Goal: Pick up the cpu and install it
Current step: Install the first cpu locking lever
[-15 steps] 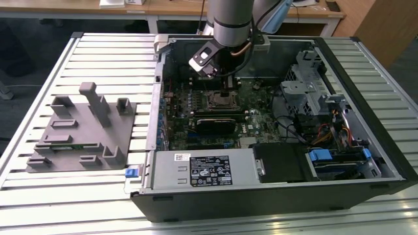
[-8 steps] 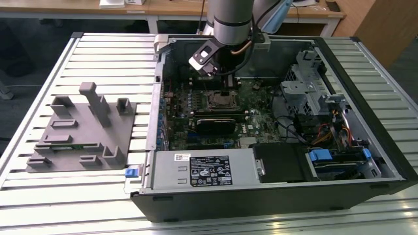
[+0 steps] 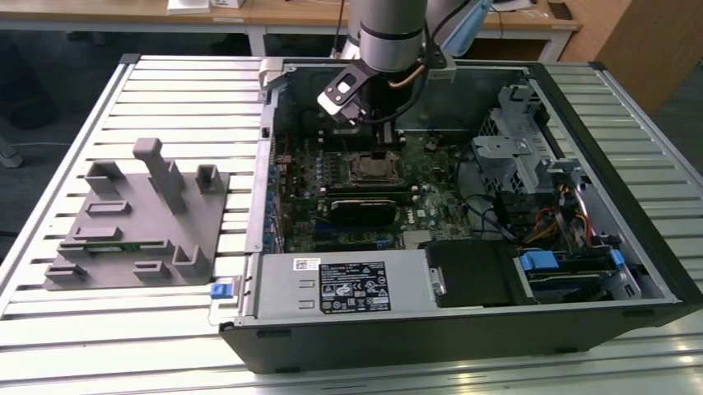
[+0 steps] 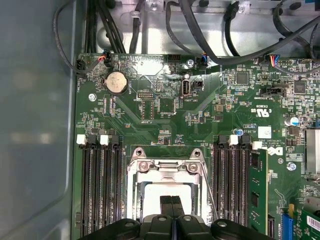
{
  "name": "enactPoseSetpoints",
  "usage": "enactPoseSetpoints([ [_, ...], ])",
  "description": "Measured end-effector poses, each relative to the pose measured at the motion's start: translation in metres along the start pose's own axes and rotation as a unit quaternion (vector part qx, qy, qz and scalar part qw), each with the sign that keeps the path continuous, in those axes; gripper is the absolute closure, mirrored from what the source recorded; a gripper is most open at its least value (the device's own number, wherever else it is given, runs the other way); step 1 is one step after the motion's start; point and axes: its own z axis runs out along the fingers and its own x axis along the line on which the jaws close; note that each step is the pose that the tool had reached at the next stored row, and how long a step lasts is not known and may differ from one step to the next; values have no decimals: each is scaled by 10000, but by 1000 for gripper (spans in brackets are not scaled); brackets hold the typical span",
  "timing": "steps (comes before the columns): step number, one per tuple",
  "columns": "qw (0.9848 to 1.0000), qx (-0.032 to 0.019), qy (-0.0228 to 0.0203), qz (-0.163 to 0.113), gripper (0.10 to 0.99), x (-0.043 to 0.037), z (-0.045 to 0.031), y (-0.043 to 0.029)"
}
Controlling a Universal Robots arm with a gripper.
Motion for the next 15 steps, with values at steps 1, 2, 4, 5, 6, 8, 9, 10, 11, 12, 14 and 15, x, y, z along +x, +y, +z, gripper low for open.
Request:
enactPoseSetpoints([
  [1, 10000, 0, 0, 0, 980, 0, -9, 0],
  [2, 10000, 0, 1, 0, 980, 0, -20, 1],
  [4, 10000, 0, 1, 0, 980, 0, -39, 2],
  [5, 10000, 0, 1, 0, 980, 0, -51, 2],
  [6, 10000, 0, 1, 0, 980, 0, -61, 2],
  [8, 10000, 0, 0, 0, 980, 0, -74, 3],
  [9, 10000, 0, 0, 0, 980, 0, -82, 3],
  [10, 10000, 0, 0, 0, 980, 0, -90, 4],
  [11, 10000, 0, 0, 0, 980, 0, -98, 4],
  [12, 10000, 0, 1, 0, 980, 0, -105, 4],
  [14, 10000, 0, 1, 0, 980, 0, -119, 5],
  [15, 10000, 0, 0, 0, 980, -1, -128, 5],
])
